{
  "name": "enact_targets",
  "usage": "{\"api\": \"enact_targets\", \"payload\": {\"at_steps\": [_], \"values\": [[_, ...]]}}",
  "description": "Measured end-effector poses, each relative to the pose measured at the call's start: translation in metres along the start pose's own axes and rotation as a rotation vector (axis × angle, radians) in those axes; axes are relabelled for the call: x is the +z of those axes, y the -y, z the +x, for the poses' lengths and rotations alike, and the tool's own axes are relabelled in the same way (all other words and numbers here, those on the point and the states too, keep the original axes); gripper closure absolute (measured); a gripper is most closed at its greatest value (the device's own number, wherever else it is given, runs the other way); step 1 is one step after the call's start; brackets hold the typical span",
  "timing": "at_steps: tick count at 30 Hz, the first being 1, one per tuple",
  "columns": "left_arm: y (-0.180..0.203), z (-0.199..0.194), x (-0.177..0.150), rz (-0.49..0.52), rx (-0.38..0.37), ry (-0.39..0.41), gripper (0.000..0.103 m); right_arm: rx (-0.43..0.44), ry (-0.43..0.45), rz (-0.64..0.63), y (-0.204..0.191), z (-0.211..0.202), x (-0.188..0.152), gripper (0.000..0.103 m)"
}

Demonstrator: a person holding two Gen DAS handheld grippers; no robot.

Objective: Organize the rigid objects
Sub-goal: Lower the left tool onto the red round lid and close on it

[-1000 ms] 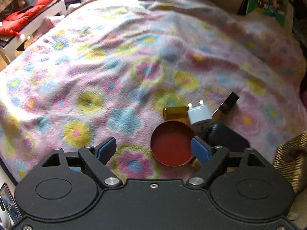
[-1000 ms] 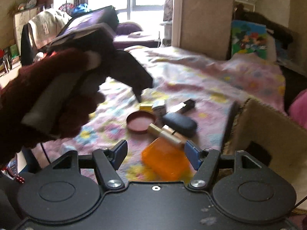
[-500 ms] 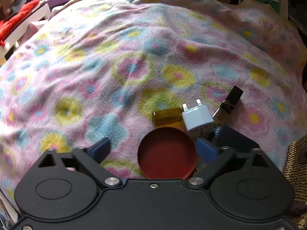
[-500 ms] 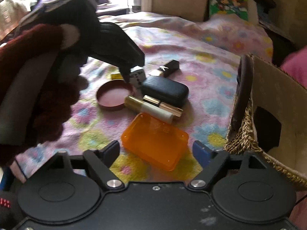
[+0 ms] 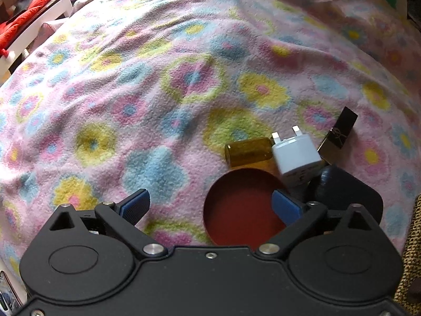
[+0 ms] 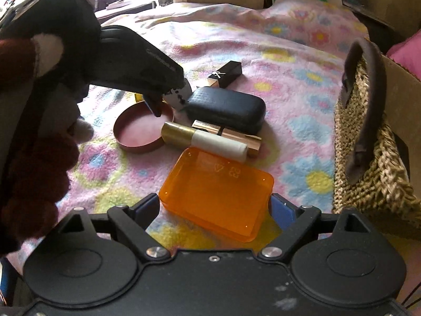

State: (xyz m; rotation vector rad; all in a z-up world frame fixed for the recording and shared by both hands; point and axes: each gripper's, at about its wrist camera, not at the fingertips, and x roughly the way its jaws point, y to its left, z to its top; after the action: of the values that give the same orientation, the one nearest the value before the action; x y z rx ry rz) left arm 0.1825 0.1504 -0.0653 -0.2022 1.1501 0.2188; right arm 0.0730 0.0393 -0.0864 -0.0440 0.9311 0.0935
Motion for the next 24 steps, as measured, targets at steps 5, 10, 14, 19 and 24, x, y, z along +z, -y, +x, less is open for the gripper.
{"api": "enact_targets", "payload": {"at_steps": [5, 10, 14, 19, 24], "values": [[0.012, 0.005, 0.003, 0.044, 0.006, -0.020, 0.007, 0.025, -0.007, -0.033, 0.004, 0.001, 0.001, 0.014], [0.027, 0.012, 0.007, 0.109, 0.041, -0.036, 0.007, 0.033, -0.019, -0.053, 0.005, 0.002, 0.004, 0.014], [0.027, 0.017, 0.009, 0.106, 0.028, -0.054, 0.006, 0.036, -0.020, -0.069, 0.006, 0.001, 0.004, 0.014], [0.013, 0.013, 0.011, 0.075, -0.045, -0.049, 0.037, 0.034, 0.011, -0.100, 0.004, 0.001, -0.001, 0.014], [-0.012, 0.005, 0.011, 0.009, -0.066, -0.044, 0.052, 0.027, 0.023, -0.071, 0.004, -0.001, -0.005, 0.015]]}}
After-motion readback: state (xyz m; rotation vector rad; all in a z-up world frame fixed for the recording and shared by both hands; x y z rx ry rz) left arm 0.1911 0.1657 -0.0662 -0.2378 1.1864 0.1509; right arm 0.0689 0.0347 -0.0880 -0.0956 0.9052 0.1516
